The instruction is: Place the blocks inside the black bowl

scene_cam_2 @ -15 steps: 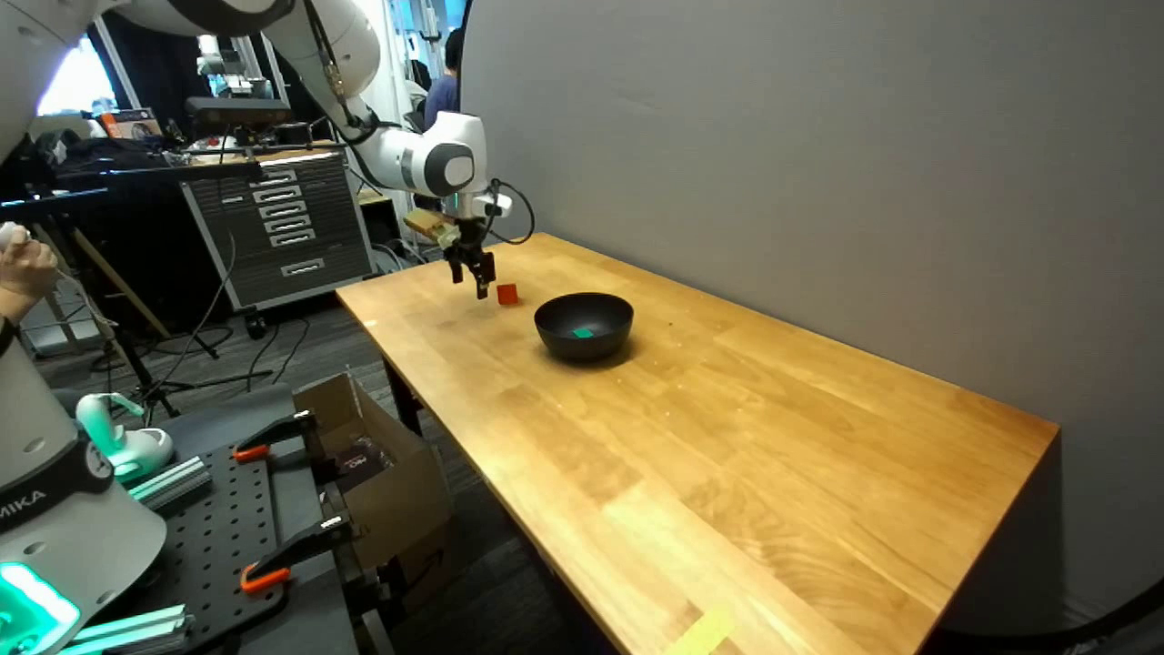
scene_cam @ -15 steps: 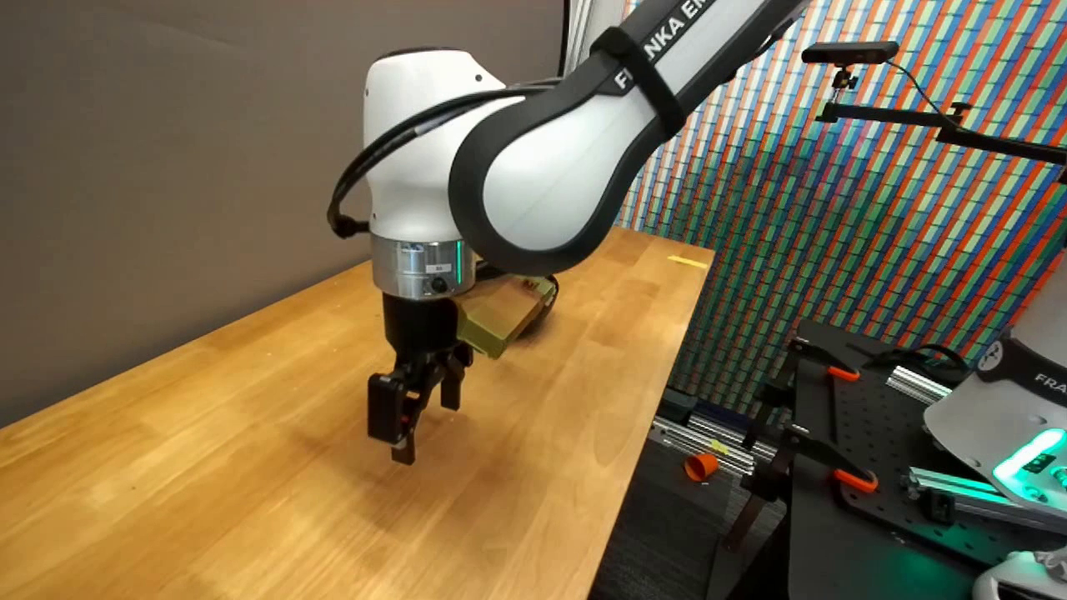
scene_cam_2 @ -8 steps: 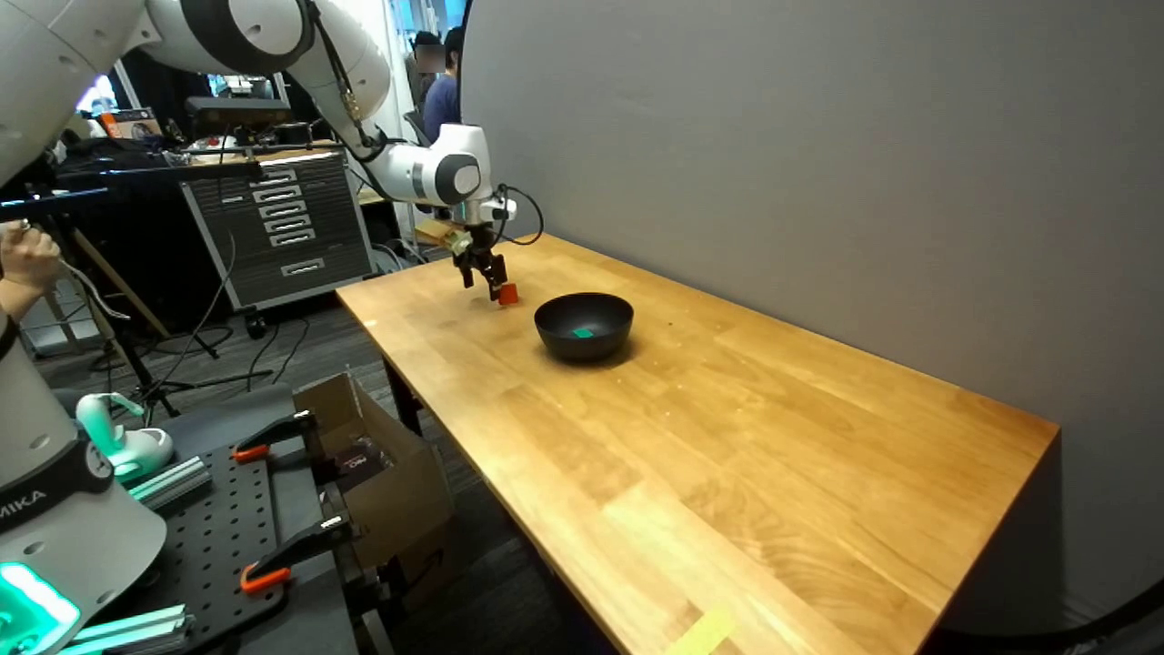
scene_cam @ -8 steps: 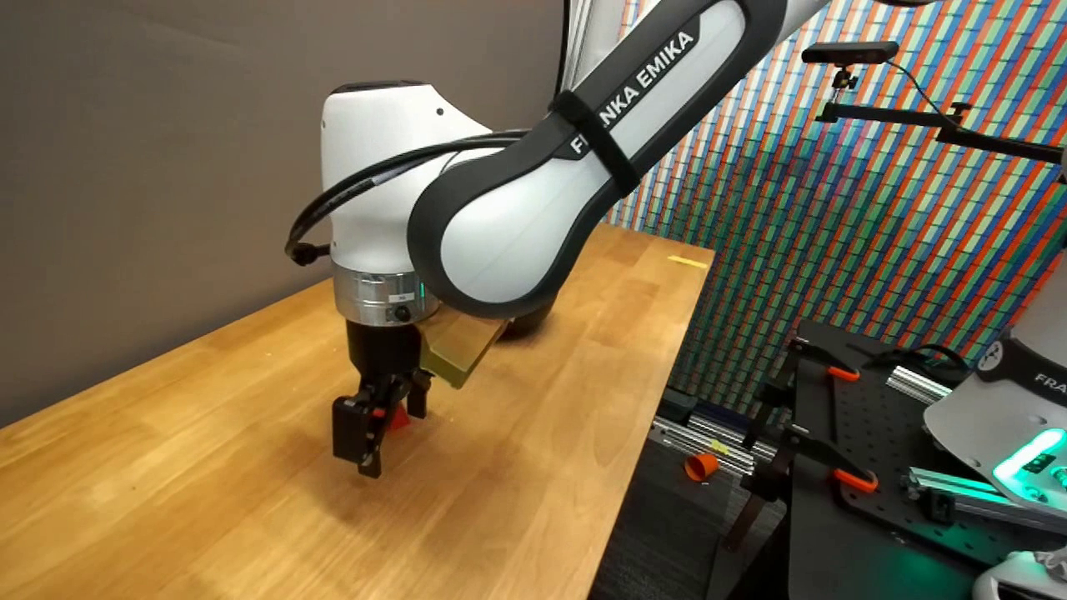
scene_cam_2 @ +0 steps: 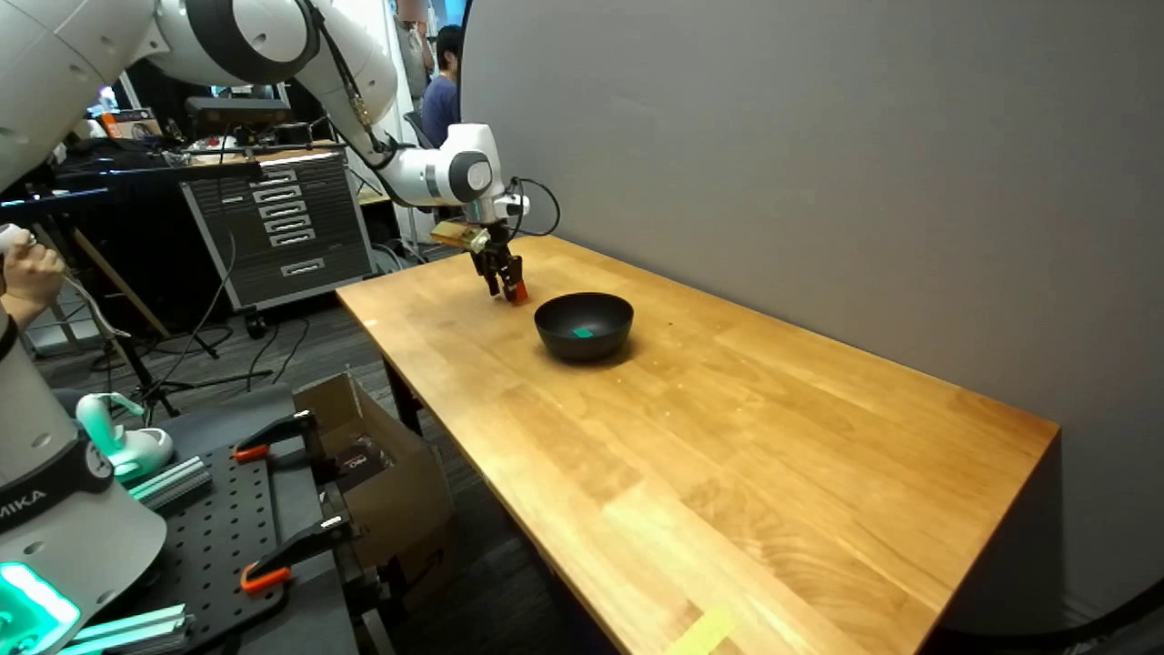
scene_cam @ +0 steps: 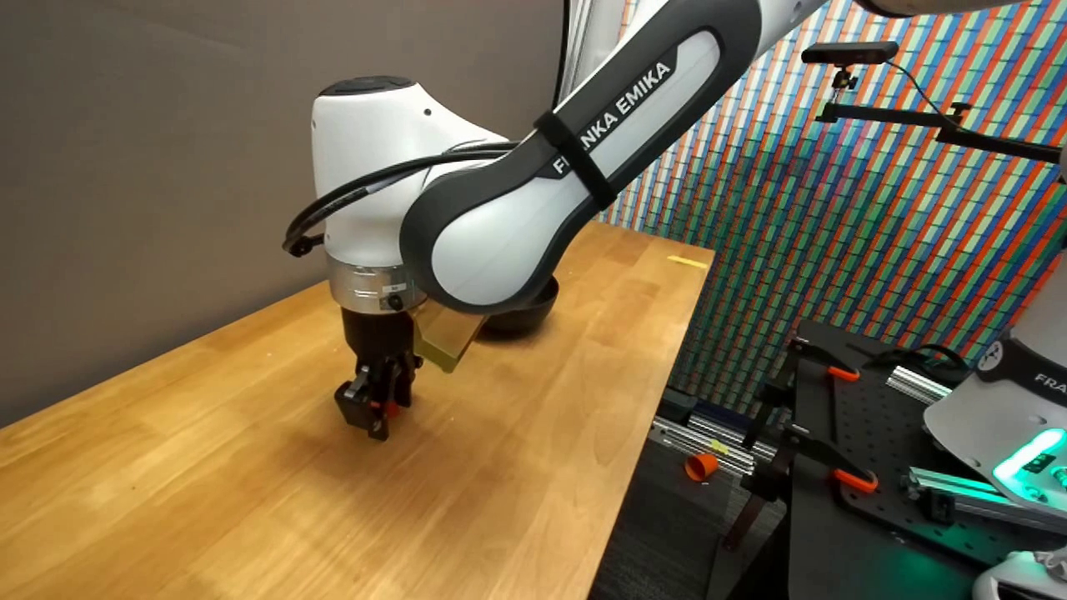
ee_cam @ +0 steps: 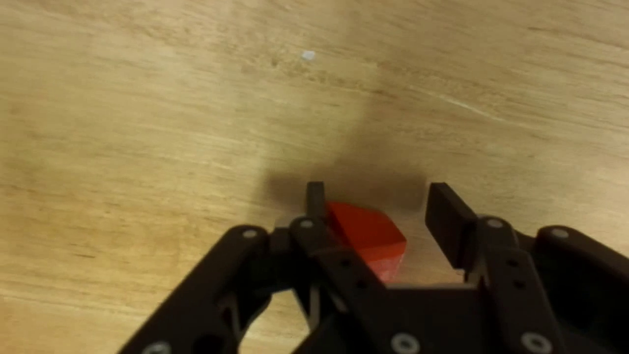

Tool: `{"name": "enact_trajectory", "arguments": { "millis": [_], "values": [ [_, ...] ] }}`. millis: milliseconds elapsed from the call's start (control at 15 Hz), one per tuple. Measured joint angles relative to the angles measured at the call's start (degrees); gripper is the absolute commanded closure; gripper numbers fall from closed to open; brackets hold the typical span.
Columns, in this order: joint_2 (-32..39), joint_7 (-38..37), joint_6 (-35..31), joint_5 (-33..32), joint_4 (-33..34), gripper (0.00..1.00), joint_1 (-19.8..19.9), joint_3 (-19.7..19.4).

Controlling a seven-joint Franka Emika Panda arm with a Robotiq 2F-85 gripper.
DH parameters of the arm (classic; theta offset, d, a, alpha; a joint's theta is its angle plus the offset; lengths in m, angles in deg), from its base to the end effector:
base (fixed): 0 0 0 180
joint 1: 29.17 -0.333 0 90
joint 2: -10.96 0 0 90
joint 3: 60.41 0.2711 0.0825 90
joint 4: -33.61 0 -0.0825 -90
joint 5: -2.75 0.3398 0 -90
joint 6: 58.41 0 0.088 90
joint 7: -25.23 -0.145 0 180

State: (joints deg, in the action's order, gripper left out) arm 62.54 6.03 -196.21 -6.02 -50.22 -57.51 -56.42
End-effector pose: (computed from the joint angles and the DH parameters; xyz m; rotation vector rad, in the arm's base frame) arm 0.5592 0.3420 0.1127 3.0754 0.4850 0.0980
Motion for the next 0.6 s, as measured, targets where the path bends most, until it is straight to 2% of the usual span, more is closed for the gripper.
{"name": "enact_trajectory", "arguments": {
  "millis": [67, 133, 267, 333, 467, 600],
  "values": [
    [0.17, 0.03, 0.07, -0.24, 0.07, 0.28, 0.0, -0.26],
    [0.36, 0.04, 0.1, -0.36, 0.13, 0.77, 0.0, -0.47],
    [0.49, 0.04, 0.2, -0.72, 0.32, 0.74, 0.0, -0.63],
    [0.5, 0.04, 0.26, -0.94, 0.39, 0.8, -0.05, -0.62],
    [0.54, 0.04, 0.29, -1.21, 0.69, 0.97, -0.38, -0.62],
    [0.68, 0.04, 0.32, -1.38, 0.99, 1.0, -0.71, -0.62]
  ]
}}
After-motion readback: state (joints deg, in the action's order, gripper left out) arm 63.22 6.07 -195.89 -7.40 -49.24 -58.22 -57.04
